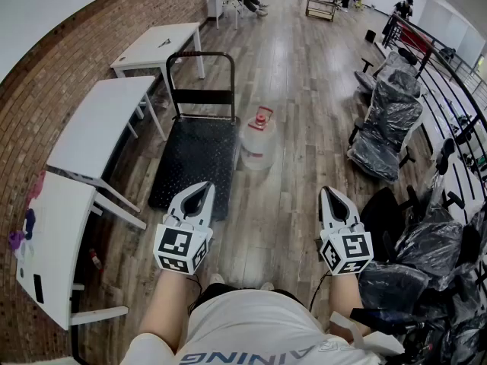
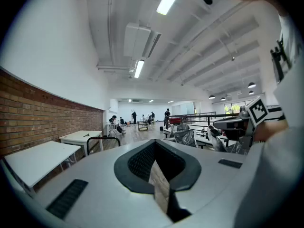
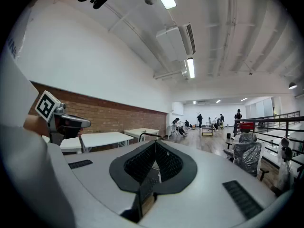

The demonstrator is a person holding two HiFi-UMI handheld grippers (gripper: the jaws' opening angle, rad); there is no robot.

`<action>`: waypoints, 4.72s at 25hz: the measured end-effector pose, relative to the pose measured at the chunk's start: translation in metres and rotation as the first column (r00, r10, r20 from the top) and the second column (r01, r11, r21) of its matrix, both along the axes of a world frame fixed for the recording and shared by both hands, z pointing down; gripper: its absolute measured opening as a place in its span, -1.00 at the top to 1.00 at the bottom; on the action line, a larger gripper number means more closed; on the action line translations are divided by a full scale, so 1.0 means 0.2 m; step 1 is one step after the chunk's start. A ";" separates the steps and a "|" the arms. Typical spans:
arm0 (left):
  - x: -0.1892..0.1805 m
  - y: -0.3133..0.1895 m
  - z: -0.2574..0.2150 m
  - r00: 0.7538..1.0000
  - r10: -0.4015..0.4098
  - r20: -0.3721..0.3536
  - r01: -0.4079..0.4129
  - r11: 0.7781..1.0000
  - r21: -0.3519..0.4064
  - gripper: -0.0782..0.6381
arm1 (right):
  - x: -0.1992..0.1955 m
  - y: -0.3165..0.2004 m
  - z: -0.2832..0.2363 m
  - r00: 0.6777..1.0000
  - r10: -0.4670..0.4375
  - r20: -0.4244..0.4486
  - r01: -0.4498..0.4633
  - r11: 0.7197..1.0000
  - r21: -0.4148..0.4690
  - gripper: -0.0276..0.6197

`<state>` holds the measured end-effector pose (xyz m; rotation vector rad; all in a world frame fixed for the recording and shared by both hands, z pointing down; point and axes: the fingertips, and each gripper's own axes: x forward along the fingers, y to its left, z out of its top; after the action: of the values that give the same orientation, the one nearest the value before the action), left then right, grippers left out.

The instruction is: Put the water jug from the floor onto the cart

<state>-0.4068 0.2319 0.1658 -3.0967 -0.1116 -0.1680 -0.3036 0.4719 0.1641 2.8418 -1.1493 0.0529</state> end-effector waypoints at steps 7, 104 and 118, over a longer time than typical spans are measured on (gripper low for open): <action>-0.01 0.22 0.08 1.000 -0.022 0.016 0.022 1.000 -0.007 0.78 | 0.01 0.17 0.05 0.999 -0.045 0.005 0.045 0.999 -0.007 0.90; 2.81 -1.28 1.01 0.917 -0.240 0.320 0.279 0.956 -0.084 0.78 | 3.28 -1.64 1.44 0.866 -0.338 0.370 0.440 0.865 -0.241 0.53; 2.67 -1.29 1.63 0.866 -0.257 0.429 0.336 0.934 -0.118 0.78 | 3.19 -1.88 2.27 0.802 -0.388 0.455 0.554 0.769 -0.320 -0.05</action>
<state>0.1269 -0.0262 0.4913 -3.1898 0.3684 -0.8646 0.3352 0.0962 0.6175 2.1120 -1.6545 0.7391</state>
